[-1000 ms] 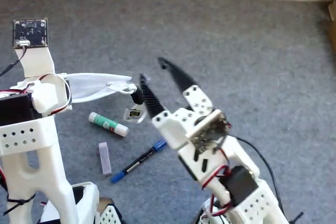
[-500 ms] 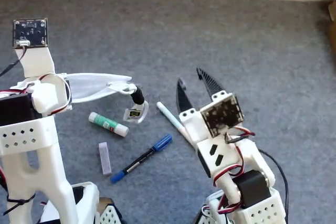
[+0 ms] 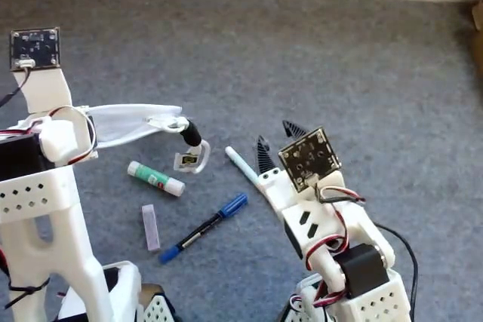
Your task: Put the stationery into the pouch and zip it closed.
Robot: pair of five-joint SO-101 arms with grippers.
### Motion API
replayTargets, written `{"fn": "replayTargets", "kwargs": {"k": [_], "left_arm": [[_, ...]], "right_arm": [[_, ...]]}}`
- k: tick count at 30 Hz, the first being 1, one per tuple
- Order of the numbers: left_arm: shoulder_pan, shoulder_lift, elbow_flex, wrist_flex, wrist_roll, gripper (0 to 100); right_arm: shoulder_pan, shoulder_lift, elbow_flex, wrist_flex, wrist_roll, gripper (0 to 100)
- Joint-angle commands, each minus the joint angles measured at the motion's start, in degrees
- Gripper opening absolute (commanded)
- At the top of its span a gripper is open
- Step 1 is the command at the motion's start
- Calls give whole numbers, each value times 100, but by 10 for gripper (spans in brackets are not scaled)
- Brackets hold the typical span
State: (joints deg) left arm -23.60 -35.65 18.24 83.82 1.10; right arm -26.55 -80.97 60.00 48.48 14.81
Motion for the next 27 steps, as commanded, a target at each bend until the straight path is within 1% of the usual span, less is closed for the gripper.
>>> {"fn": "replayTargets", "kwargs": {"k": [1,4,6,13,18,24,27], "left_arm": [[-163,66,-295,70,-62,7],[-242,66,-558,105,-62,7],[-347,66,-673,202,-70,7],[-382,66,-655,211,-53,7],[-382,66,-585,211,-26,7],[-391,66,-418,193,-26,7],[-391,66,-409,193,-26,7]], "right_arm": [[-84,787,-66,22,62,156],[-163,1675,-171,4,62,156],[-189,2273,-505,31,62,156],[-303,3943,-1341,13,62,156],[-523,4857,-1727,22,62,156],[-541,5771,-2123,13,62,156],[-681,6290,-2387,31,62,156]]}}
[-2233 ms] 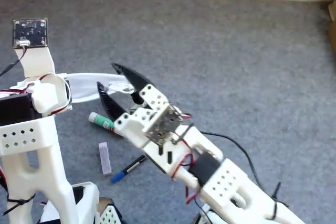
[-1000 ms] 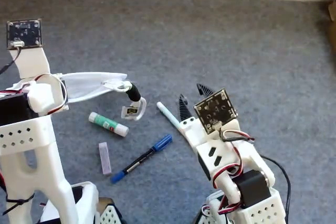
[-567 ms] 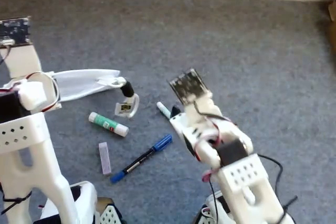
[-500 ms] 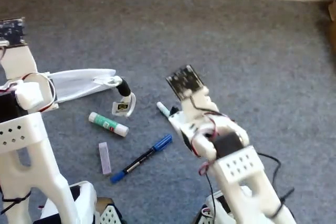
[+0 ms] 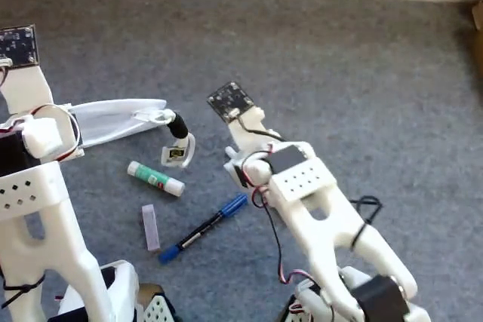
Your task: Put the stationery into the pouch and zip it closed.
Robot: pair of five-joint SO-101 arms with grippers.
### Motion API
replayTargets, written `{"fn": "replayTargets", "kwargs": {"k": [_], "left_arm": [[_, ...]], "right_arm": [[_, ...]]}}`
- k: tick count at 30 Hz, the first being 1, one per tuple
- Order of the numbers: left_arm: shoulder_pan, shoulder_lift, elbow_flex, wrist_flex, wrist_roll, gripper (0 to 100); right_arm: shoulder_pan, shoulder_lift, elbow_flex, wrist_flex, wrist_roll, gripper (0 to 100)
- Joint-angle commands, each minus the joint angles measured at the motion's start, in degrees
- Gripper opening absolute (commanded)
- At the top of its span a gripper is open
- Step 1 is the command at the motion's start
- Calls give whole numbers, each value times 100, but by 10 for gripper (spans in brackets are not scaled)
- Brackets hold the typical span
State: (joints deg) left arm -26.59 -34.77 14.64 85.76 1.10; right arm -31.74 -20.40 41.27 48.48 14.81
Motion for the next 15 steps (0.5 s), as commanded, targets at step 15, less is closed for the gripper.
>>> {"fn": "replayTargets", "kwargs": {"k": [15], "left_arm": [[-75,-22,-48,-18,176,7]], "right_arm": [[-338,2229,-1771,31,79,156]]}}
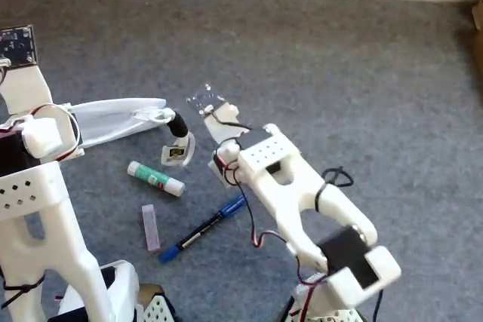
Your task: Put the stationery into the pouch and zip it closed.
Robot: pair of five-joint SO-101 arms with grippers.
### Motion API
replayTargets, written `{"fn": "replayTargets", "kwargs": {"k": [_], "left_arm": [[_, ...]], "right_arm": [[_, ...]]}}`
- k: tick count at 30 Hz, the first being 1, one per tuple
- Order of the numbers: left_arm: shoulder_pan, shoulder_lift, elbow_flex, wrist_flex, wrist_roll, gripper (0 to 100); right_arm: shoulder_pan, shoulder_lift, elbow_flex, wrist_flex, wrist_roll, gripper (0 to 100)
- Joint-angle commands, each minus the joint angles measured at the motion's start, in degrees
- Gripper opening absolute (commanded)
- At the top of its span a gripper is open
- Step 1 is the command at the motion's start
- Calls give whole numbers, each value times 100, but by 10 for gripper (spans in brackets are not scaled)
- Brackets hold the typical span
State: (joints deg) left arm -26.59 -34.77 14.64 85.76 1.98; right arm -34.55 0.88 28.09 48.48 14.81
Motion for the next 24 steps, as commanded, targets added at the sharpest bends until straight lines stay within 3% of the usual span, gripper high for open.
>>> {"fn": "replayTargets", "kwargs": {"k": [1,14,19,24], "left_arm": [[-75,-22,-48,-18,88,7],[-66,-22,-48,9,88,7],[-57,-22,-48,9,88,7],[-57,-22,-57,0,88,7]], "right_arm": [[-57,215,-523,31,79,156],[-48,1314,-1059,40,88,149],[-48,1358,-1051,40,132,50],[-40,1349,-1015,40,765,13]]}}
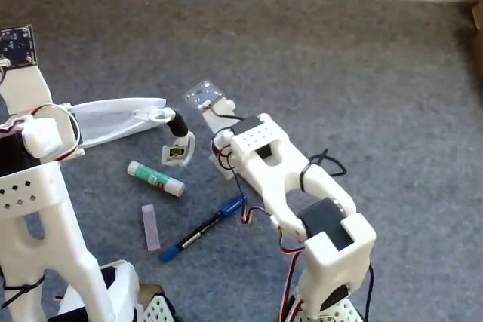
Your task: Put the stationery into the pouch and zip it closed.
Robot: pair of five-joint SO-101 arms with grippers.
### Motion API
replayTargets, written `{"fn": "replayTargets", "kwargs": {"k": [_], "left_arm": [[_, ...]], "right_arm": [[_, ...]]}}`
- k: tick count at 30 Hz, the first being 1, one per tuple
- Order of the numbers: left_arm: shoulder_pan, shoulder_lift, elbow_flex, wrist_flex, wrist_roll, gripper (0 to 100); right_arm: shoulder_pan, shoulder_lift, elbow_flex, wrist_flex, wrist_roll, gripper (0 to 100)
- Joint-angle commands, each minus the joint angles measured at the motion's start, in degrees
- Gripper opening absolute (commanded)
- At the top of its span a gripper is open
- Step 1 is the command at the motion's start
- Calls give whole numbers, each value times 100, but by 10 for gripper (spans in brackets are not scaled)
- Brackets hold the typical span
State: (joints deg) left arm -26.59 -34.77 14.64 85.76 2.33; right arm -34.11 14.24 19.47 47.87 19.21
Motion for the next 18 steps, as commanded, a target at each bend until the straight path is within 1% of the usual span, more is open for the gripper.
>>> {"fn": "replayTargets", "kwargs": {"k": [1,10,12,15,18], "left_arm": [[-57,-22,-57,0,53,7],[-57,-22,-48,0,53,7],[-57,-22,-48,0,53,7],[-40,-22,-48,0,53,7],[48,-22,-40,9,62,7]], "right_arm": [[-75,13,-154,101,360,6],[154,-22,-198,110,343,5],[127,-57,-198,303,343,5],[136,-418,-207,725,334,5],[154,-1077,-189,901,334,5]]}}
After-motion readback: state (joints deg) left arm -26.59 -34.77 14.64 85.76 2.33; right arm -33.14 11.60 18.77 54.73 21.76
